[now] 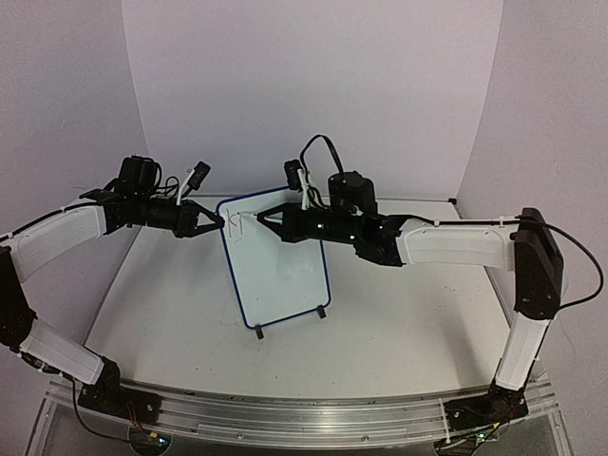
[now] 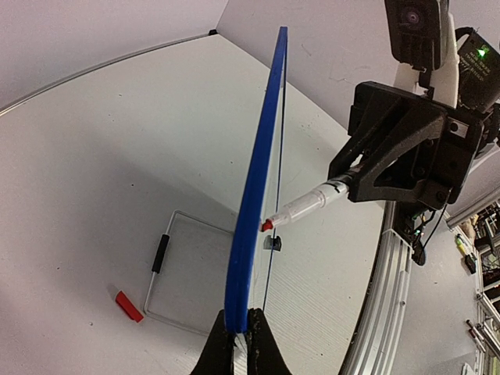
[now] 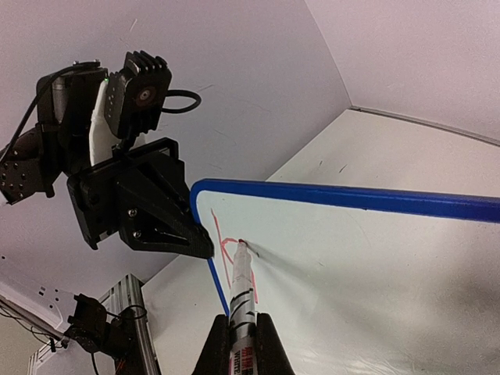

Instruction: Write a sentence on the whiteboard

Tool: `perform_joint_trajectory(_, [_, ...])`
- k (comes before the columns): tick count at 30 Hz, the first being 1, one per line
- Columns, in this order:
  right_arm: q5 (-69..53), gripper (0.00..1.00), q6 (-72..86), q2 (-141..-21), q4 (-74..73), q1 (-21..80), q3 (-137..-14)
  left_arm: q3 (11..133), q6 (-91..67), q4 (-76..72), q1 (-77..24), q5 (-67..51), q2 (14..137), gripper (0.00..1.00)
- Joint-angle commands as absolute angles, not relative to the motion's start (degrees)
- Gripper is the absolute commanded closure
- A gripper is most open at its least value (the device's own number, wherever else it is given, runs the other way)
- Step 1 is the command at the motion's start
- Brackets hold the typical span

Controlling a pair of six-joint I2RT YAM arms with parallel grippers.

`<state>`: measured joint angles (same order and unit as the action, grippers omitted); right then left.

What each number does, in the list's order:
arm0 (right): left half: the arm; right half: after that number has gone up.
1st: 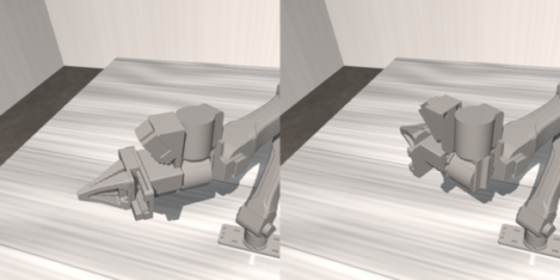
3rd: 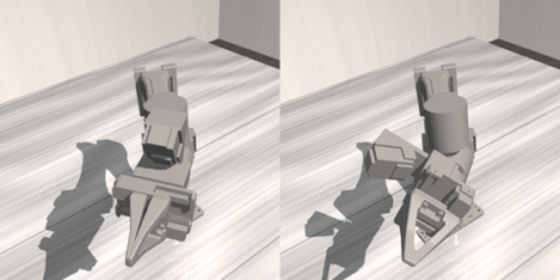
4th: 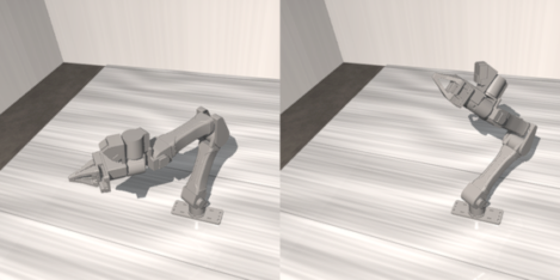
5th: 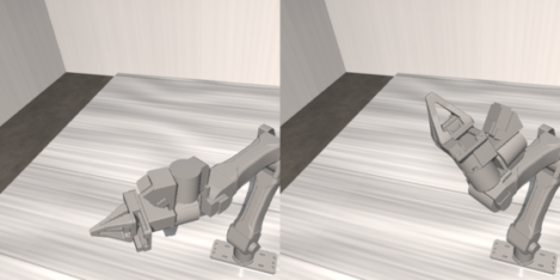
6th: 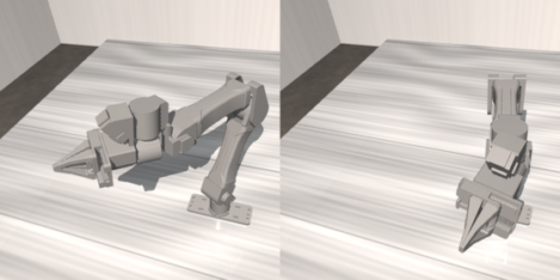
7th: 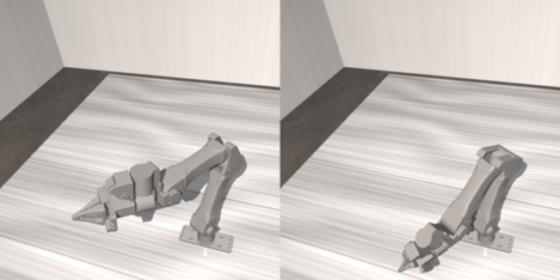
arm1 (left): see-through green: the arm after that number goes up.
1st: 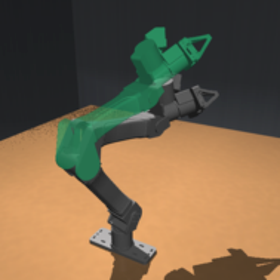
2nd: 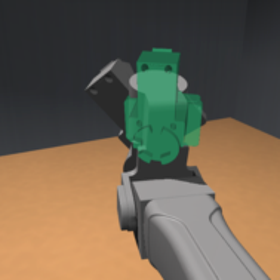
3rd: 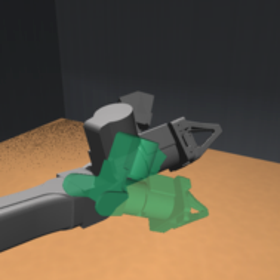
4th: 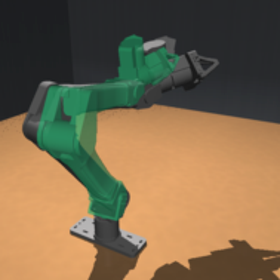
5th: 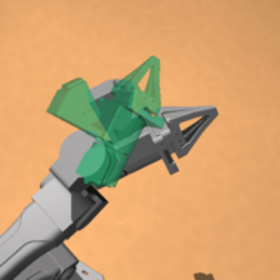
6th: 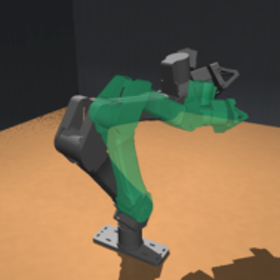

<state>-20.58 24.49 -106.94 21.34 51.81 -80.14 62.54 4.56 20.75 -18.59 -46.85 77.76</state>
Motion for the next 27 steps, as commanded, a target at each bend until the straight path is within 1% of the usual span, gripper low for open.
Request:
perform_joint_trajectory(1, [-20.1, 1.0, 24.0, -107.1, 22.2, 51.8, -81.7, 62.5, 7.4, 23.2, -19.0, -45.0, 77.3, 1.0])
perform_joint_trajectory(6, [-24.7, 1.0, 23.5, -103.2, 25.7, 51.7, -77.8, 62.5, 7.4, 23.2, -19.1, -44.9, 77.3, 1.0])
perform_joint_trajectory(11, [-24.6, 1.0, 23.3, -100.6, 26.0, 51.8, -74.9, 62.6, 7.4, 23.2, -19.1, -45.0, 77.2, 1.0])
perform_joint_trajectory(16, [-22.4, 1.0, 23.2, -101.1, 24.7, 51.7, -74.4, 62.4, 7.4, 23.2, -19.2, -44.9, 77.2, 1.0])
perform_joint_trajectory(27, [-19.9, 1.0, 23.3, -103.6, 22.3, 51.2, -77.4, 62.4, 7.5, 23.3, -19.3, -44.8, 77.0, 1.0])
